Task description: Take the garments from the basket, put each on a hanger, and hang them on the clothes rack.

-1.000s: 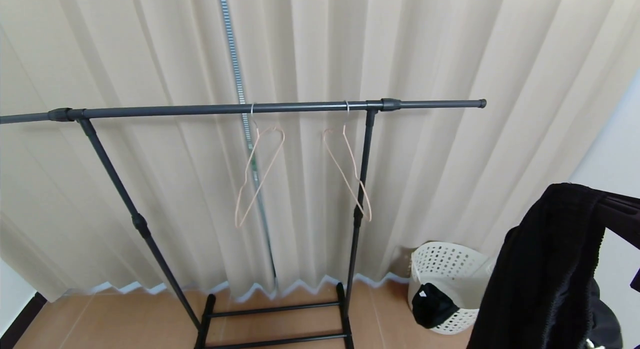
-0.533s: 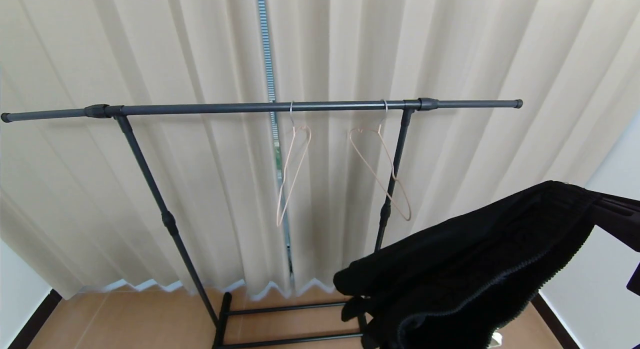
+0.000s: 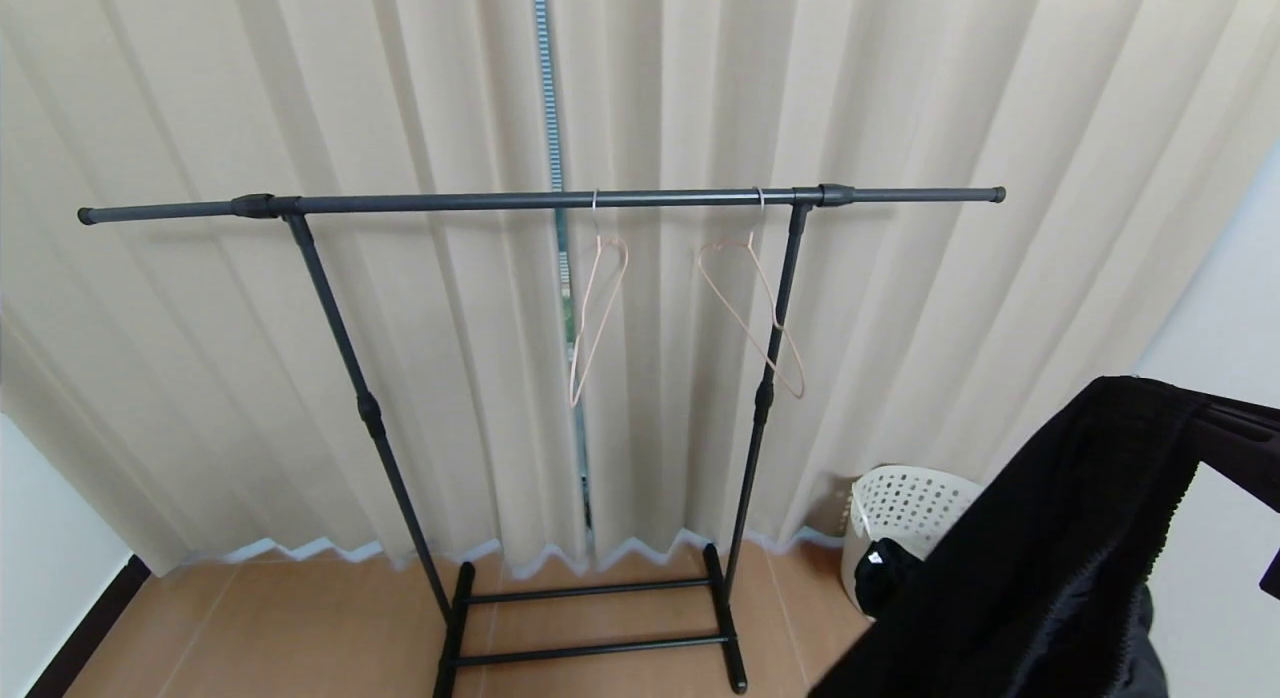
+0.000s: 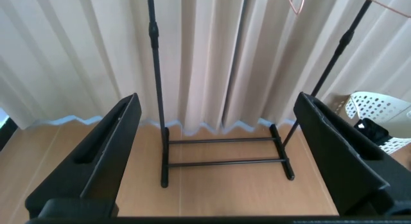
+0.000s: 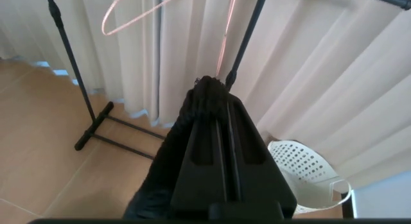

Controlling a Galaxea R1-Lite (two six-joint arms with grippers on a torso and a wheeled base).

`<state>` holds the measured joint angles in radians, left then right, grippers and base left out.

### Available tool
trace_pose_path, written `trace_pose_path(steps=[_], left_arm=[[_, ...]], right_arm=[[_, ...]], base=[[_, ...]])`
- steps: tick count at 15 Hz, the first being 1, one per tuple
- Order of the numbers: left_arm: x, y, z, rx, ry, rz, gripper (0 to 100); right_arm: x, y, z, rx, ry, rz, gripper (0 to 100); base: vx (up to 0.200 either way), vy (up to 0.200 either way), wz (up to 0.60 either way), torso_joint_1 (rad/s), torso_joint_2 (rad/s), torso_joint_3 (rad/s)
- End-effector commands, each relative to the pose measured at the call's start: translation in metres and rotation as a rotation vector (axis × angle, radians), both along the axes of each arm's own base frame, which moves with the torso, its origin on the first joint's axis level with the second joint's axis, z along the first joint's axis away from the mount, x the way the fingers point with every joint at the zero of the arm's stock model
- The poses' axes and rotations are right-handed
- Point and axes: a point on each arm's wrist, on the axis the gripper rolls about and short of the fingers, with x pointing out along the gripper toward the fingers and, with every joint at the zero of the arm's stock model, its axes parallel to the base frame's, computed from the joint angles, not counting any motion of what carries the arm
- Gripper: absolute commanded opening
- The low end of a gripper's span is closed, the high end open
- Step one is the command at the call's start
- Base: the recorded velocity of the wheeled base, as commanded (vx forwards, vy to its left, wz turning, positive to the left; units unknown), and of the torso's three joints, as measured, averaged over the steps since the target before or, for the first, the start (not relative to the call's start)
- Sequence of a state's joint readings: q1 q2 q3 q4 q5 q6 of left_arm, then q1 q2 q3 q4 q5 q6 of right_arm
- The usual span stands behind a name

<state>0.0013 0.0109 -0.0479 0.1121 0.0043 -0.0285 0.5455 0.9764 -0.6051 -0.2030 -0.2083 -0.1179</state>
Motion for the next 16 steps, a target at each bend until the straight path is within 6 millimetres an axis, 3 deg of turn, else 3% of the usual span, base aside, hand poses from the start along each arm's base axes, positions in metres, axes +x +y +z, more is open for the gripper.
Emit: trace_pose_path(steps=[1,6,8,11,14,16], left_arm=[[0.0,0.0,0.0,0.0,0.002,0.002,100],[0.001,0.0,0.0,0.021,0.015,-0.023,100],[0.007,0.0,0.002,0.036,0.095,-0.097,100],[0.03,-0.002,0.006,0.061,0.361,-0.291,100],[0.063,-0.017,0.043,-0.058,0.42,-0.487,100],[0.109,-0.037,0.075,-0.193,0.472,-0.532,100]], right_arm=[[0.001,0.001,-0.001,-0.004,0.007,0.0,0],[-0.001,0.002,-0.008,-0.061,0.008,0.045,0],[0.003,0.007,-0.008,-0.081,0.013,0.108,0],[0.044,0.047,0.004,-0.131,0.063,0.155,0],[0.081,0.079,0.008,-0.168,0.09,0.07,0],[0.103,0.107,0.01,-0.13,0.129,0.025,0]], base=[[0.0,0.0,0.0,0.0,0.0,0.0],[0.0,0.0,0.0,0.0,0.0,0.0],[0.0,0.0,0.0,0.0,0.0,0.0],[0.0,0.0,0.0,0.0,0.0,0.0],[0.0,0.0,0.0,0.0,0.0,0.0],[0.0,0.0,0.0,0.0,0.0,0.0]])
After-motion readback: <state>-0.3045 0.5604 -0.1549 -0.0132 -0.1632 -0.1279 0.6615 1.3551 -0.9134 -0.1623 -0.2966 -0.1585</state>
